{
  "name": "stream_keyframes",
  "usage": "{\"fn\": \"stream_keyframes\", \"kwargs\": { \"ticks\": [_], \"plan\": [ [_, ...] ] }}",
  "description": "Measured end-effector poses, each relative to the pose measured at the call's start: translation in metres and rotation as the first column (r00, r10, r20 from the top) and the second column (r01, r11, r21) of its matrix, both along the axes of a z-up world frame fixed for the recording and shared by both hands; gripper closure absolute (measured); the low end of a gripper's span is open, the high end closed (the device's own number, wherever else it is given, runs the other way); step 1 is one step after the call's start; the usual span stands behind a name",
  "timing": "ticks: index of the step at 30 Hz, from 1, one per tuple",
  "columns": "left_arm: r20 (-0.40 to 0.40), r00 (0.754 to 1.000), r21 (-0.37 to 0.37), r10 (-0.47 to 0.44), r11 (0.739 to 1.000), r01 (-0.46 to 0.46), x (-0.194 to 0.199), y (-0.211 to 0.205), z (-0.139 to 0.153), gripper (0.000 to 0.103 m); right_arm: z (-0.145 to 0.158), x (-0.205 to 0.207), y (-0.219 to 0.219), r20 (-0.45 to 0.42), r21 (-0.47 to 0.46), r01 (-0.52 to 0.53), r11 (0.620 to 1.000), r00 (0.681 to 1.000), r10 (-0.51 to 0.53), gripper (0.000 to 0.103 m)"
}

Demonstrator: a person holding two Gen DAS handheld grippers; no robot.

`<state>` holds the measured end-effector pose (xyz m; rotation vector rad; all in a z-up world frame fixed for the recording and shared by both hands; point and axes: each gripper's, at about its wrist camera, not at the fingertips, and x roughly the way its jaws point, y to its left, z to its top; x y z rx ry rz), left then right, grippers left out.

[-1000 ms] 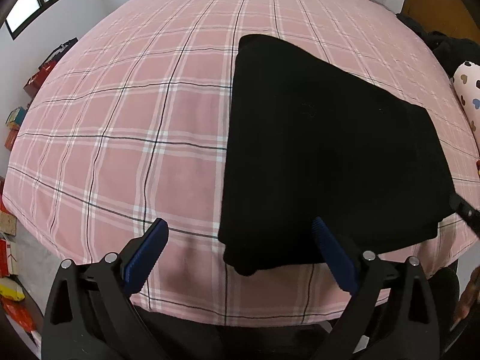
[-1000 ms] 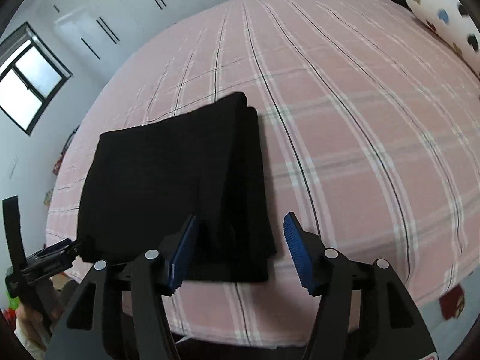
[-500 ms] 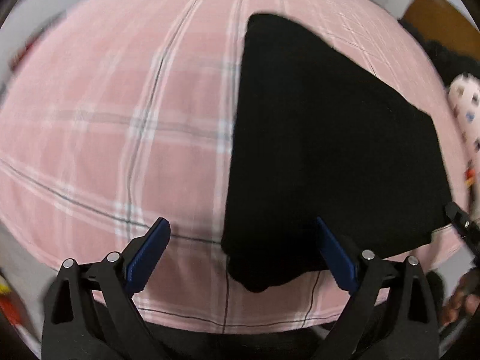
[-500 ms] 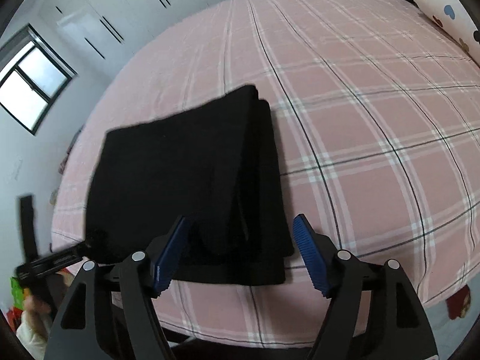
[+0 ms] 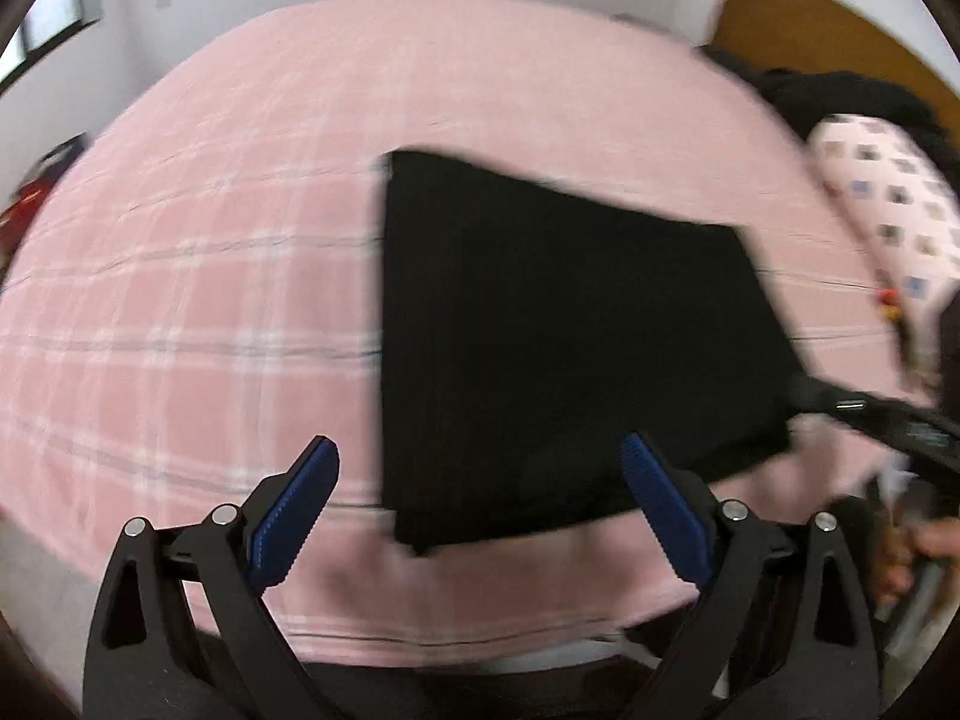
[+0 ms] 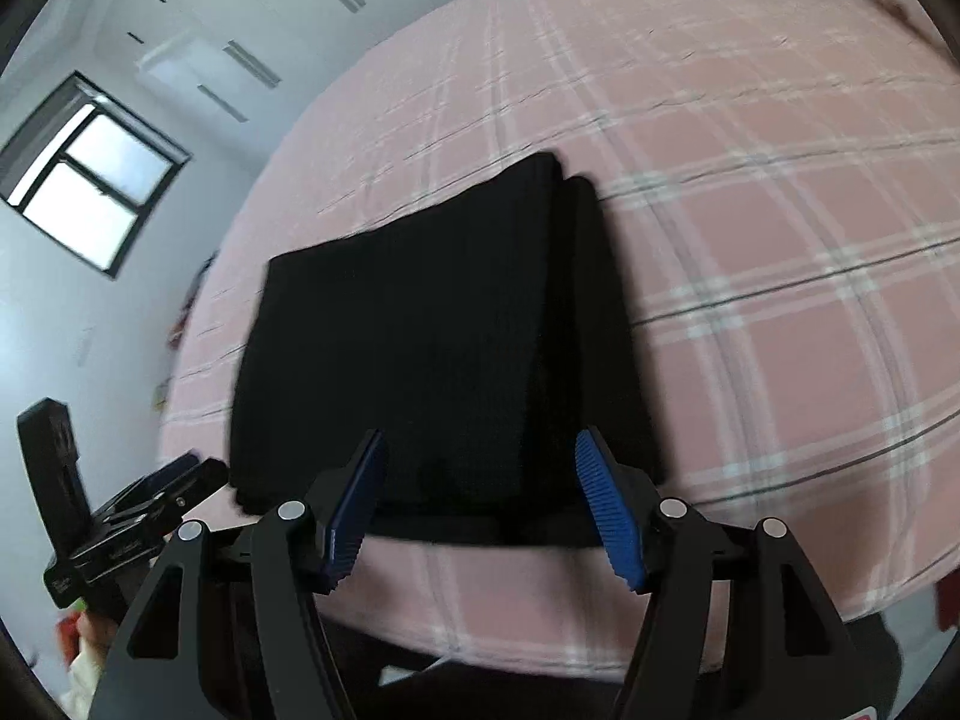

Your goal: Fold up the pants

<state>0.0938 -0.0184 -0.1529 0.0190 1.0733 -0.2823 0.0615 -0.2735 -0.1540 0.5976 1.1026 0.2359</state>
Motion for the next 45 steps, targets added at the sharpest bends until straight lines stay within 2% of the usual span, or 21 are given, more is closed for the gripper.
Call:
{"fn": "stream_keyframes", "kwargs": {
  "ticks": [5,7,8,11,14,16,17,18,19,21,23,26,28,31,32,34,36,38,42,44,45],
  "plan": [
    [-0.015,0.98,-0.028,-0.2,0.98,0.199,0.002,-0.053,-0.014,0.006,-0.022,0.017,-0.016,-0.071,0.057,0.017,0.998,0.997,-0.013,0.042],
    [-0.029,0.967,-0.028,-0.254,0.967,0.253,0.004,-0.074,-0.023,0.006,-0.028,0.025,-0.018,-0.09,0.085,0.0,0.996,0.996,0.007,0.056],
    [-0.027,0.962,-0.029,-0.27,0.963,0.269,0.006,-0.081,-0.026,0.006,-0.027,0.028,-0.02,-0.096,0.122,-0.01,0.992,0.995,0.022,0.069],
    [-0.005,0.948,-0.022,-0.32,0.947,0.319,0.006,-0.103,-0.033,0.006,-0.008,0.033,-0.021,-0.055,0.231,-0.056,0.971,0.996,0.07,0.086],
    [0.009,0.927,-0.001,-0.375,0.927,0.375,0.011,-0.123,-0.041,0.006,0.014,0.044,-0.014,-0.024,0.267,-0.104,0.958,0.993,0.115,0.086],
    [0.009,0.919,0.066,-0.394,0.917,0.393,0.013,-0.135,-0.051,0.012,0.019,0.049,-0.008,-0.029,0.249,-0.12,0.961,0.991,0.131,0.085],
    [0.019,0.925,0.068,-0.38,0.923,0.378,0.016,-0.135,-0.052,0.027,0.019,0.052,-0.006,-0.032,0.233,-0.131,0.964,0.989,0.143,0.085],
    [0.014,0.935,0.074,-0.354,0.933,0.352,0.022,-0.133,-0.053,0.056,0.019,0.053,-0.005,-0.035,0.224,-0.134,0.965,0.989,0.145,0.085],
    [0.007,0.953,0.06,-0.303,0.951,0.302,0.032,-0.124,-0.051,0.068,0.018,0.053,-0.006,-0.04,0.22,-0.127,0.967,0.989,0.14,0.084],
    [-0.035,0.971,-0.112,-0.236,0.967,0.231,0.05,-0.097,-0.044,0.09,0.019,0.047,-0.012,-0.014,0.249,-0.107,0.963,0.993,0.114,0.081],
    [-0.044,0.988,-0.205,-0.151,0.969,0.139,0.063,-0.067,-0.032,0.091,0.029,0.032,-0.022,0.047,0.207,-0.064,0.976,0.997,0.056,0.08],
    [0.009,1.0,-0.288,-0.029,0.957,0.03,0.067,-0.014,0.006,0.091,0.047,0.002,-0.02,0.1,-0.101,-0.063,0.993,0.992,0.073,0.079],
    [0.051,0.997,-0.313,0.062,0.949,-0.043,0.066,0.027,0.036,0.091,0.049,-0.011,-0.003,0.11,-0.258,-0.114,0.959,0.983,0.147,0.079],
    [0.102,0.971,-0.321,0.216,0.931,-0.173,0.054,0.089,0.067,0.091,0.043,-0.024,0.039,0.093,-0.437,-0.237,0.868,0.947,0.306,0.079],
    [0.104,0.958,-0.34,0.266,0.915,-0.217,0.049,0.11,0.074,0.091,0.038,-0.025,0.057,0.083,-0.471,-0.279,0.837,0.93,0.357,0.071],
    [0.095,0.926,-0.349,0.365,0.883,-0.312,0.043,0.149,0.083,0.091,0.028,-0.023,0.09,0.083,-0.504,-0.321,0.801,0.906,0.415,0.059],
    [0.093,0.906,-0.334,0.413,0.87,-0.362,0.039,0.169,0.083,0.091,0.024,-0.012,0.122,0.083,-0.519,-0.36,0.775,0.881,0.465,0.059],
    [0.079,0.898,-0.326,0.432,0.863,-0.387,0.036,0.184,0.078,0.091,0.018,-0.003,0.148,0.079,-0.502,-0.406,0.763,0.858,0.508,0.059],
    [0.074,0.905,-0.333,0.419,0.866,-0.374,0.034,0.18,0.072,0.091,-0.007,0.022,0.188,0.048,-0.473,-0.489,0.733,0.816,0.575,0.047],
    [0.088,0.911,-0.321,0.403,0.877,-0.357,0.035,0.178,0.074,0.091,-0.016,0.032,0.185,0.03,-0.455,-0.489,0.744,0.826,0.562,0.053],
    [0.092,0.914,-0.318,0.396,0.881,-0.35,0.036,0.178,0.074,0.091,-0.016,0.037,0.182,0.039,-0.444,-0.482,0.756,0.832,0.553,0.069]
  ]
}}
